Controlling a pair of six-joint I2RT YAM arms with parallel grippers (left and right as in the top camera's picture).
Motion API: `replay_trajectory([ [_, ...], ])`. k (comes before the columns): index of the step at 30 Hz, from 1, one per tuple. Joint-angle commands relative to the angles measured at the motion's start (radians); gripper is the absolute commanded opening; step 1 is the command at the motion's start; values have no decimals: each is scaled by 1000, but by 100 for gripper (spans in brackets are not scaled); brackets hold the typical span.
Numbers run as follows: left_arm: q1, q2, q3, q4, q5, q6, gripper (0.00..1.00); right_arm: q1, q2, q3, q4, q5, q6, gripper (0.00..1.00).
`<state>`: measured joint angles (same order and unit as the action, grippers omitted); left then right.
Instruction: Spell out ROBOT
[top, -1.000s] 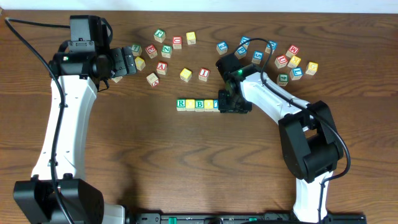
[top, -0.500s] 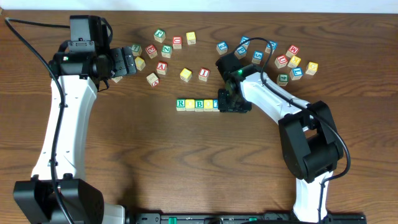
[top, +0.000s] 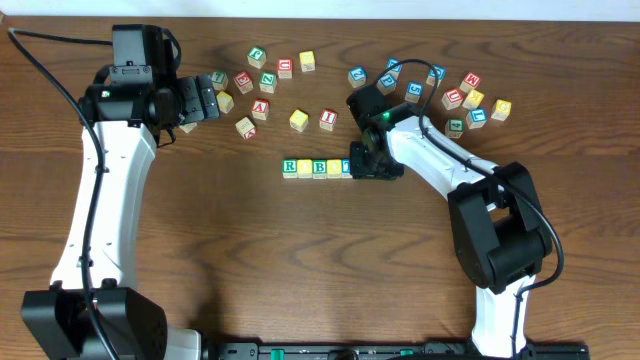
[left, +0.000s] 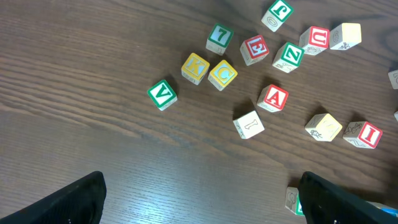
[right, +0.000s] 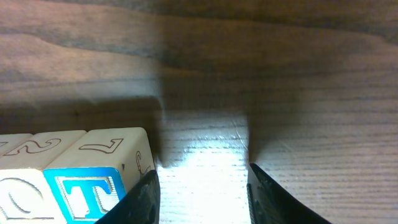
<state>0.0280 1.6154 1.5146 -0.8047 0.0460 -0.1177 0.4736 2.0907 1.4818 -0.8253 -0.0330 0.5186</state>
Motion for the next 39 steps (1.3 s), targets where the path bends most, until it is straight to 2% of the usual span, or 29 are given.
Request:
replay_trajectory([
  [1,2,-7,23,-3,-6,5,97,5,-11,10,6,-2,-3,41],
  [12,2,-7,23,-2,-6,6,97,3,-19,28,-29,1,-27,41],
  [21,2,-7,23,-2,-6,5,97,-28,-82,174,-159,28,-85,42],
  [26,2,-7,23,-2,-6,5,97,-67,-188,252,-231,31,-122,45],
  [29,2,-7,23,-3,-6,5,97,-98,-272,292,-279,31,-147,53],
  [34,2,-7,23,-2,-6,6,97,-167,-437,324,-335,31,-157,83],
  [35,2,-7,23,-2,-6,6,98,-183,-482,324,-346,31,-157,99],
  [39,2,-7,23,-2,-6,6,97,-218,-609,324,-381,31,-157,99],
])
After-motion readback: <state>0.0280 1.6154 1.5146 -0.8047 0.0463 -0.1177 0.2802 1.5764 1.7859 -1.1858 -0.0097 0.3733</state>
